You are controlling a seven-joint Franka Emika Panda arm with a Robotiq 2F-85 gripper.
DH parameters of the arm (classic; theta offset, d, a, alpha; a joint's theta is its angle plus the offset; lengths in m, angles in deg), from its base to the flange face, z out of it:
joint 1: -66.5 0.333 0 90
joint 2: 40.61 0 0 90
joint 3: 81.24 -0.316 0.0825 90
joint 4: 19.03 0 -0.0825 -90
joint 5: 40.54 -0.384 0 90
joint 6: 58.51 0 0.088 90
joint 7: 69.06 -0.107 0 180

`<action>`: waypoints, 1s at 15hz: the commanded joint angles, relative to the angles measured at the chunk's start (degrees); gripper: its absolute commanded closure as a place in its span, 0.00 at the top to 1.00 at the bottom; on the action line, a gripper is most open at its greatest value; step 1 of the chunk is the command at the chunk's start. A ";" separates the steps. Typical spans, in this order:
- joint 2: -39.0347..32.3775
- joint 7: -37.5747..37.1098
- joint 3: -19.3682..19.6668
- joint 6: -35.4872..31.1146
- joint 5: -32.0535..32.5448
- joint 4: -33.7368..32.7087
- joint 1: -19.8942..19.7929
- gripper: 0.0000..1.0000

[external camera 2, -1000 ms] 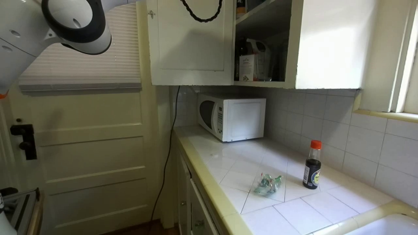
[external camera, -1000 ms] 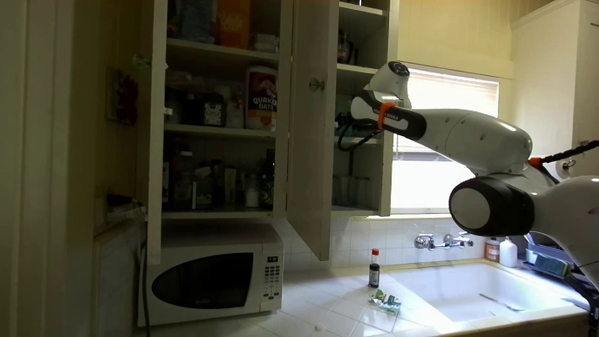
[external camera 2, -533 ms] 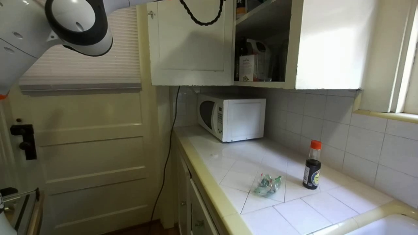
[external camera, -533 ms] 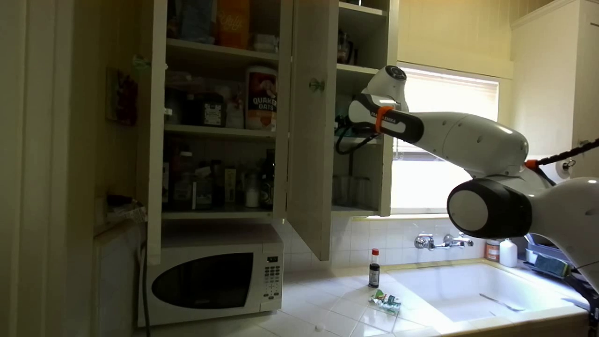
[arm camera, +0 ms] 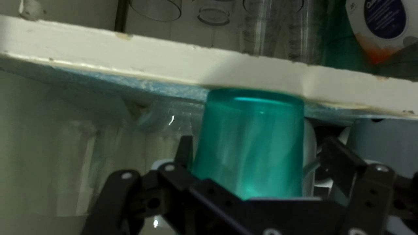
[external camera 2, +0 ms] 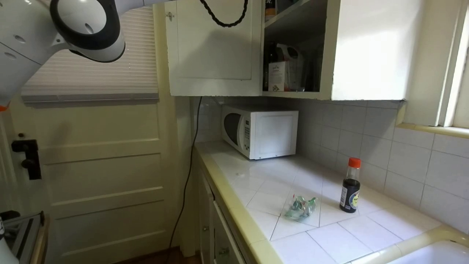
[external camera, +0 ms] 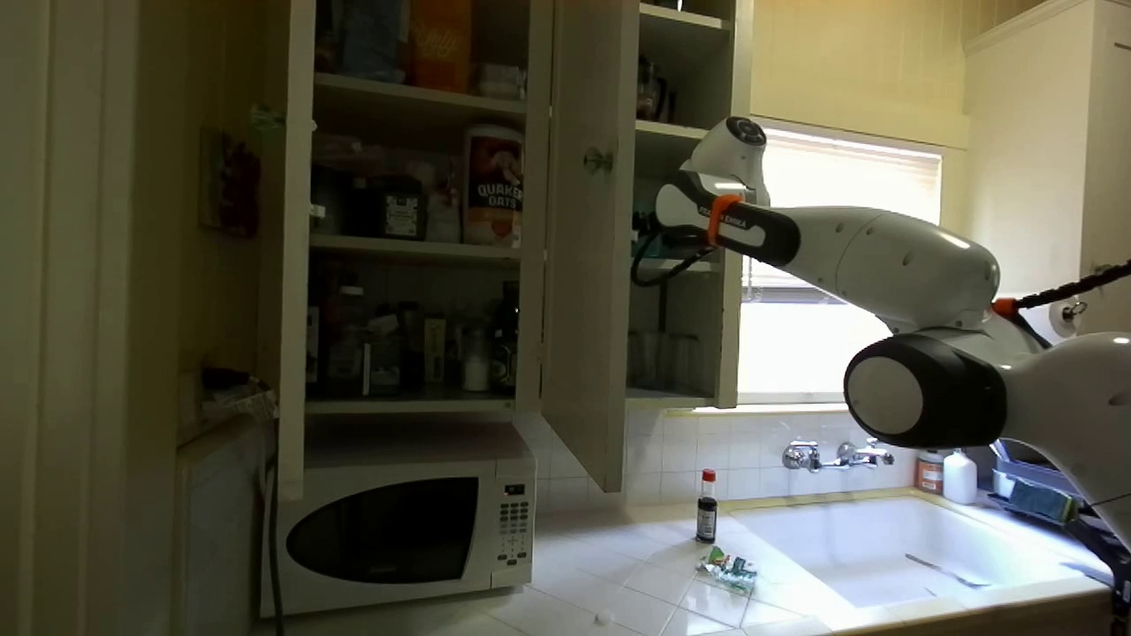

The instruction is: Put the cup inside the cupboard

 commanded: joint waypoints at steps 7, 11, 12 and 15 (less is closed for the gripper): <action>2.90 -4.93 1.28 2.83 2.63 1.17 0.83 1.00; 3.72 -4.07 0.16 4.13 1.77 1.29 1.18 1.00; 3.98 -4.15 0.14 4.58 1.86 1.26 1.36 1.00; 4.80 -4.52 0.46 5.94 2.33 1.20 1.89 1.00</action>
